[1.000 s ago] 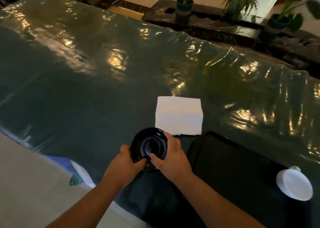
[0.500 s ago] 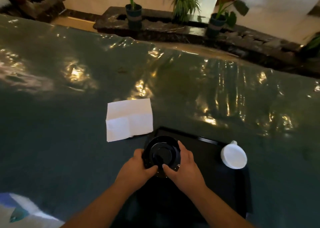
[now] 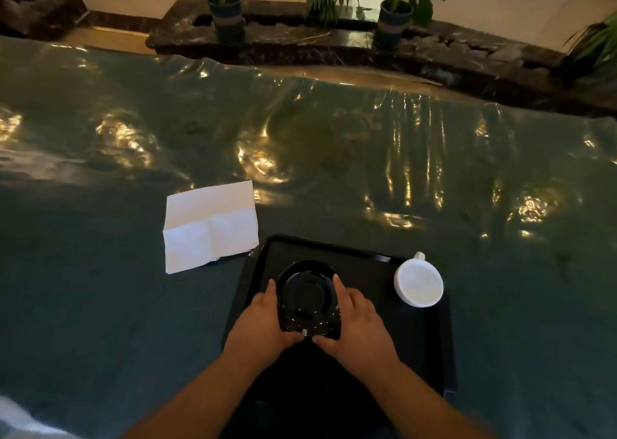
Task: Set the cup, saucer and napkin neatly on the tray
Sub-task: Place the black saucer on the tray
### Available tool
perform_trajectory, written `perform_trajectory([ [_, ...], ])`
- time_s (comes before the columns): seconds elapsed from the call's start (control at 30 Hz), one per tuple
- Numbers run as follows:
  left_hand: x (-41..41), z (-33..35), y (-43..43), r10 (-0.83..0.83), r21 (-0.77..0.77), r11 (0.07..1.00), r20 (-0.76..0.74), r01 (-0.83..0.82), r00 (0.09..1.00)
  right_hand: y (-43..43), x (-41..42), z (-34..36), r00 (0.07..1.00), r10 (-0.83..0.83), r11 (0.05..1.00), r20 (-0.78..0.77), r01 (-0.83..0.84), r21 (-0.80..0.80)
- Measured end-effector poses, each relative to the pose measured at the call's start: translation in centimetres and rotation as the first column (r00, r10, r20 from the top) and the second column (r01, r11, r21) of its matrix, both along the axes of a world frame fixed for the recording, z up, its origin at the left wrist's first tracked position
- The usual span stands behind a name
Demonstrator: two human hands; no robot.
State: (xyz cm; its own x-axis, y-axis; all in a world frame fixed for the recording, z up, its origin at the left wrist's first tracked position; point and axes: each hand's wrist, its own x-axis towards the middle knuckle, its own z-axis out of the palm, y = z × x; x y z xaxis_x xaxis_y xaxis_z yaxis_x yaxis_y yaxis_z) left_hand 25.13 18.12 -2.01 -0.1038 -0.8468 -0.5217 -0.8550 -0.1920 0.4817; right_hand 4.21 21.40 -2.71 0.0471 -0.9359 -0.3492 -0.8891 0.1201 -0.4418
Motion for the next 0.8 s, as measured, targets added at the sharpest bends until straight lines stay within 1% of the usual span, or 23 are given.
perform_trajectory([
  [0.17, -0.2, 0.4, -0.4, -0.065, -0.093, 0.992, 0.169, 0.081, 0.983, -1.2, -0.1, -0.6, 0.998, 0.034, 0.999, -0.061, -0.035, -0.024],
  [0.3, -0.1, 0.6, -1.0, -0.098, -0.148, 0.979, 0.252, 0.138, 0.963, -2.5, 0.0, -0.9, 0.996, 0.053, 0.998, -0.075, -0.056, -0.033],
  [0.53, 0.8, -0.1, -2.2, -0.061, -0.164, 0.981, 0.246, 0.104, 0.967, -4.2, 0.6, -1.0, 0.990, 0.086, 0.995, -0.115, -0.092, -0.043],
  [0.8, 1.8, -0.9, -3.4, -0.038, -0.203, 0.975, 0.223, 0.085, 0.974, -5.8, 1.1, -0.6, 0.989, 0.095, 0.995, -0.109, -0.097, -0.016],
])
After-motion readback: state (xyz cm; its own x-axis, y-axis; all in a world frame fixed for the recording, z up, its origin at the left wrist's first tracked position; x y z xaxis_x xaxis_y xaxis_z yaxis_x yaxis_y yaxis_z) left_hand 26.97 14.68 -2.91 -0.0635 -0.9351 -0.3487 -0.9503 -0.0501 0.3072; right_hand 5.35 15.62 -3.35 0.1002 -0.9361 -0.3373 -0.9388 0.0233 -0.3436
